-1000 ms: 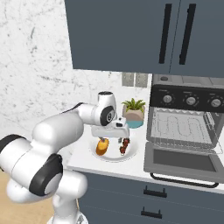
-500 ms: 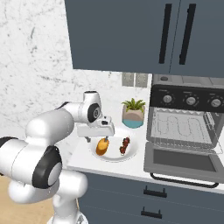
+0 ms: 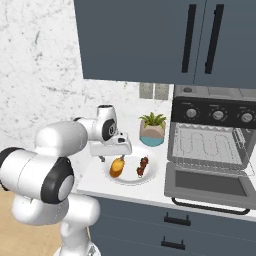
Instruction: Pick up the kebab skewer and baguette bread, and place them inside the toaster oven. Close the toaster oven door and start by setting the timer.
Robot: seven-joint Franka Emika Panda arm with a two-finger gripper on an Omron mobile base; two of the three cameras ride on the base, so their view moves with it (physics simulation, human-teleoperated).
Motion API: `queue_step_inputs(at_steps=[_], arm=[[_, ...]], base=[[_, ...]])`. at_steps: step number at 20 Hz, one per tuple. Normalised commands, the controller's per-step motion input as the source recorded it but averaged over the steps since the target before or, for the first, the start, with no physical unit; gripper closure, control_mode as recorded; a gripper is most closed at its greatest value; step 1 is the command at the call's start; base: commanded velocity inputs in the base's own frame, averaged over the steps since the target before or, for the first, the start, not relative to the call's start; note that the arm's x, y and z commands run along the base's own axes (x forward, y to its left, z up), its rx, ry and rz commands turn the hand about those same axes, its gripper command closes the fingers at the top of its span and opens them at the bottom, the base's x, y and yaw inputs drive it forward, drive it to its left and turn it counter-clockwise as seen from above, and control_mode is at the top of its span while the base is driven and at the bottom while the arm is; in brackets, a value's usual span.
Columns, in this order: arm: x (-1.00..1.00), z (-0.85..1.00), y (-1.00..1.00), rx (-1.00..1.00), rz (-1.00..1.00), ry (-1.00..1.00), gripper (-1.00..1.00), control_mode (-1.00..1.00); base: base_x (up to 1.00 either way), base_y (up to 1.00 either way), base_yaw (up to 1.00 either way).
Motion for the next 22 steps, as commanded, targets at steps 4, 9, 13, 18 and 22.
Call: queue_step_inputs(at_steps=[4,9,13,18,22], arm=[[0.0,-0.29,-0.01,0.01,0.02,0.0,-1.0,-1.0],[0.0,-0.3,-0.09,0.04,0.03,0.0,-1.0,-1.0],[0.0,-0.08,-0.14,0.07,0.04,0.0,-1.0,-1.0],[0.0,-0.1,-0.07,0.04,0.04,0.0,-1.0,-1.0],[0.02,-0.09,0.0,0.0,0.01,0.0,-1.0,-1.0]], base=[[0.0,0.0,0.0],[0.0,0.0,0.0],[0.0,0.0,0.0],[0.0,0.0,0.0],[0.0,0.0,0.0]])
